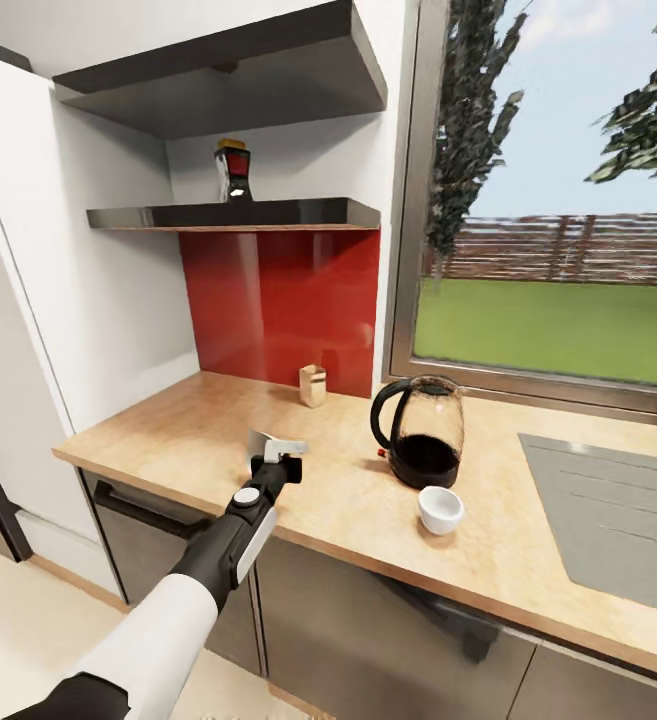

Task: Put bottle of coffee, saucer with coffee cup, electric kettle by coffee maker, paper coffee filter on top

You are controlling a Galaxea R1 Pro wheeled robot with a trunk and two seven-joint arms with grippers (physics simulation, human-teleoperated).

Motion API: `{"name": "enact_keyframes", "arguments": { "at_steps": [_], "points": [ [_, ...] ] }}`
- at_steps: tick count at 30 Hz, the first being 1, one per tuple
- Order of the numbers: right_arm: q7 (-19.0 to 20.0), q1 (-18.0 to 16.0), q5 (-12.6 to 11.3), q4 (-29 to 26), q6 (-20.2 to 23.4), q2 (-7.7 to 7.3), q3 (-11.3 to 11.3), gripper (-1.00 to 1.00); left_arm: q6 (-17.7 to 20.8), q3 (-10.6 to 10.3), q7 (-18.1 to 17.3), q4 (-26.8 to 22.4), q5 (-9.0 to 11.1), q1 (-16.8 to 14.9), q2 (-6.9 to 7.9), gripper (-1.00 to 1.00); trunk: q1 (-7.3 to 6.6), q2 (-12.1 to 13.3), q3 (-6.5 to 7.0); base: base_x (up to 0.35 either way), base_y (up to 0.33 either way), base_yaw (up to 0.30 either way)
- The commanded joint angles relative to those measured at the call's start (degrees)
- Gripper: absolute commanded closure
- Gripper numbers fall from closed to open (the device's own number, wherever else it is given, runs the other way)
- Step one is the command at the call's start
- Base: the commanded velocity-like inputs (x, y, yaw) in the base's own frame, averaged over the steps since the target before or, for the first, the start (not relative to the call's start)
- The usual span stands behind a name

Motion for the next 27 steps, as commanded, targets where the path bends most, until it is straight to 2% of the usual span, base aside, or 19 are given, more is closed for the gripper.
{"name": "enact_keyframes", "arguments": {
  "at_steps": [1, 11, 19, 25, 27],
  "points": [
    [0.0, -0.1, 0.2, 0.1, -0.2, -0.02, 0.0, -1.0, 0.3, -0.1, 0.4, -0.1, 0.2, 0.0, 0.0, 1.0, -0.03, 0.0, -0.07, -0.277, 0.0, -0.114],
    [0.0, -0.1, 0.2, 0.0, -0.3, -0.05, 0.0, -1.0, 0.3, -0.1, 0.3, -0.3, 0.2, 0.0, 0.0, 1.0, -0.03, 0.0, -0.07, -0.299, 0.0, -0.028],
    [0.0, -0.1, 0.2, 0.0, -0.3, -0.05, 0.0, -1.0, 0.3, -0.2, 0.3, -0.3, 0.2, 0.0, 0.0, 1.0, -0.03, 0.0, -0.07, -0.17, 0.0, -0.002],
    [0.0, -0.1, 0.2, 0.0, -0.3, -0.07, 0.0, -1.0, 0.4, -0.2, 0.1, -0.4, 0.2, 0.0, 0.0, 1.0, -0.03, 0.0, -0.07, -0.045, 0.0, 0.0],
    [0.0, -0.1, 0.1, 0.0, -0.3, -0.09, 0.0, -1.0, 0.5, -0.1, -2.1, -1.4, 0.3, 0.0, 0.0, 1.0, -0.03, 0.0, -0.07, -0.008, 0.0, 0.0]
  ]
}}
